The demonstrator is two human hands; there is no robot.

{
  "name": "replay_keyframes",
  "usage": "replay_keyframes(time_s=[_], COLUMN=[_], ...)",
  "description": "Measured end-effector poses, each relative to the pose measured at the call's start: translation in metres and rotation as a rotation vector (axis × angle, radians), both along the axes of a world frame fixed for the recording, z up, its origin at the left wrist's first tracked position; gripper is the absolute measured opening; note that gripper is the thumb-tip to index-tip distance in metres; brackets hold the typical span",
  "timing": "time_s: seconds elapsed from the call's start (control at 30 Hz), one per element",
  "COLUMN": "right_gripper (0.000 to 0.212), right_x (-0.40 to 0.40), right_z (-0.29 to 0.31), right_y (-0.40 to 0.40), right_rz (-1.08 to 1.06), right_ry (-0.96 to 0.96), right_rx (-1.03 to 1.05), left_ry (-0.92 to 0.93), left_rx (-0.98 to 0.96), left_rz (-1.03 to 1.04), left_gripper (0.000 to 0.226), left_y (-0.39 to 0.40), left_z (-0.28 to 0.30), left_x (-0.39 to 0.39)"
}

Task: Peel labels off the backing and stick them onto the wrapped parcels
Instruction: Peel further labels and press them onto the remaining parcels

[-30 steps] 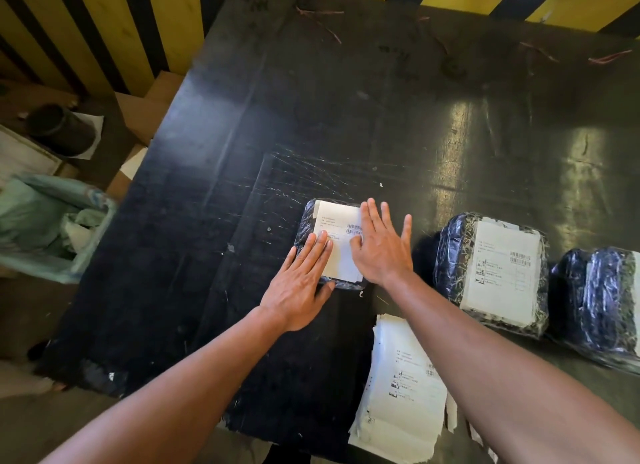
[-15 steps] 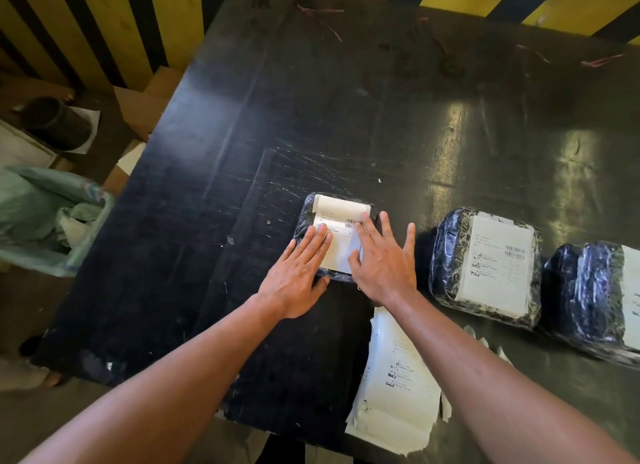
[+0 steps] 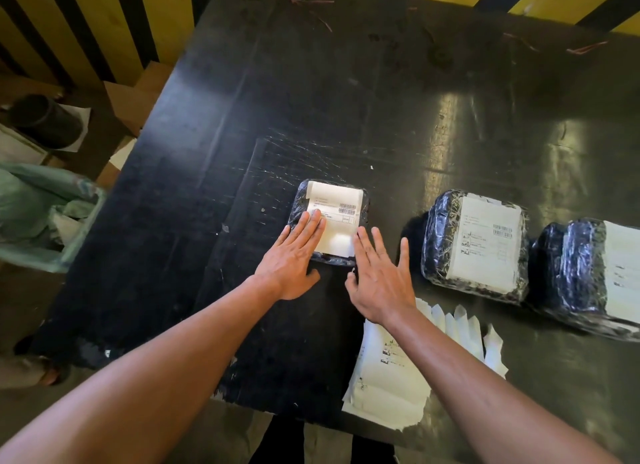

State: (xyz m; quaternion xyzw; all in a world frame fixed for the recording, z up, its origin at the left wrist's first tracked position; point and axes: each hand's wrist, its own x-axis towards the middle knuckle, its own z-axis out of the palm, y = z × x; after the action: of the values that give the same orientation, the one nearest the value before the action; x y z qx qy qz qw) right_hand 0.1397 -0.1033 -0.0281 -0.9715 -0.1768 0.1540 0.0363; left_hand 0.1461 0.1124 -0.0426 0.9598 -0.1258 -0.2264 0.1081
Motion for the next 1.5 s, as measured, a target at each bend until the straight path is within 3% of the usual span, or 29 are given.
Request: replay_keyframes(time_s=[0.13,0.23,0.37,0.57,0.83,1.17,1.3,1.5], right_gripper=[0.08,0.085,0.088,0.09,0.094,0.104,0.1,0.101], right_x=[-0.013,-0.027,-0.037,-0.029,-0.027,-0.023,-0.02,-0.022], right_z=[0.006,-0.004,-0.01,-0.002,-0.008,-0.001,0.0,0.001], right_y=[0.021,0.032,0.015,0.012,0.017,0.022,0.018,0.019], right_rz=[0.097,0.198,0.152,0.084,0.089,0.053,0.068,0.057], right_ry=[0.05,0.087,0.066,0.099,0.155,0.193,0.199,0.194], right_rx=[0.1,0.052,-0.005,0.147,0.072,0.088,0.075,0.103], left_ry=[-0.003,-0.015,-0.036,-0.085,-0.139,-0.192,-0.183,-0.26], left_rx=[0.006,0.003,0.003,0.1,0.126,-0.029,-0.02,0.014], left_rz=[0.005,0.0,-0.002,-0.029,-0.032,0.016,0.077,0.102], left_gripper=[0.101,0.099,0.101,0.104,0.101,0.081,0.08,0.059], left_y=[-0.001,0.0,0.001,-0.019,-0.002,-0.021,-0.005,-0.004], left_z=[-0.001,-0.002,-0.004,-0.003,-0.008,0.023,0.022,0.034], left_x=[-0.001,-0.001,-0.001,-0.014,-0.058,-0.023,-0.014,0.005])
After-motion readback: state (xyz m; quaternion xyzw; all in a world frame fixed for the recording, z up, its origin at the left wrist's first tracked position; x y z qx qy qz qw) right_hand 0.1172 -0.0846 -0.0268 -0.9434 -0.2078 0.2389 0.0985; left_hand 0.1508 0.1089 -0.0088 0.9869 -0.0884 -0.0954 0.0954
